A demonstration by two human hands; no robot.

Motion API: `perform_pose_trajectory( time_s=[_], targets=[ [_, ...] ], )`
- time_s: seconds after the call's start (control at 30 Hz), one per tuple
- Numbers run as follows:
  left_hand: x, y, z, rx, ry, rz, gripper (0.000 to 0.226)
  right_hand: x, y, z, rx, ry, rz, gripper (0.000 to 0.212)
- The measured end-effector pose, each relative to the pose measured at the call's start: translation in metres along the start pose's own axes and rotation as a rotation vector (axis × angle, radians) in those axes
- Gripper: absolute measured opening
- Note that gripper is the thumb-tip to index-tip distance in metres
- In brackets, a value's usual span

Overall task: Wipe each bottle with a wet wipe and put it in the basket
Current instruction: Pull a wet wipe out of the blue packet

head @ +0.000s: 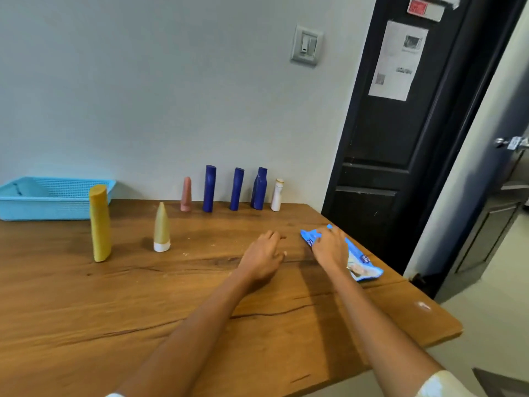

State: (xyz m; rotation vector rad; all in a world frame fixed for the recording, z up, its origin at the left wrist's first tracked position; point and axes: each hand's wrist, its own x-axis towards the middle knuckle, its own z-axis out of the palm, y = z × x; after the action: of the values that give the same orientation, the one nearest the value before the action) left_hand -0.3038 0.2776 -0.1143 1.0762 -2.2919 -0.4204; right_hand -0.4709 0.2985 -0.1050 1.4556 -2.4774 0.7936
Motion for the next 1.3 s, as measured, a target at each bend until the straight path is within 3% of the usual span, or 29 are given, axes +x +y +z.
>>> perform_pose_trajectory(
  time_s=[0.17,0.27,0.47,0.7,1.03,1.2,1.3],
  targets=[
    [0.027,0.011,0.024,-0.034,-0.063,-0.026,0.046,0.024,0.045,-0.005,-0.105,-0.144,0.232,0.044],
    [0.038,0.018,0.035,-0.026,-0.141,-0.026,0.056,0.04,0.054,-0.009,-0.018,-0.339,0.325,0.039],
    [0.051,0.019,0.054,-0.028,-0.166,-0.036,0.073,0.057,0.031,-0.004,0.146,-0.569,0.242,0.03],
    [0.06,0.009,0.063,0.0,-0.149,-0.139,0.093,0.062,0.025,0.007,0.082,-0.566,0.244,0.043],
    [0.062,0.006,0.066,0.149,-0.16,-0.093,0.1,0.069,0.017,0.005,-0.008,-0.542,0.169,0.048],
    [0.061,0.006,0.065,0.089,-0.165,-0.108,0.103,0.067,0.019,-0.009,0.05,-0.526,0.023,0.033],
    [0.06,0.005,0.064,0.023,-0.14,-0.115,0.11,0.069,0.016,-0.018,0.247,-0.488,-0.103,0.021]
  ],
)
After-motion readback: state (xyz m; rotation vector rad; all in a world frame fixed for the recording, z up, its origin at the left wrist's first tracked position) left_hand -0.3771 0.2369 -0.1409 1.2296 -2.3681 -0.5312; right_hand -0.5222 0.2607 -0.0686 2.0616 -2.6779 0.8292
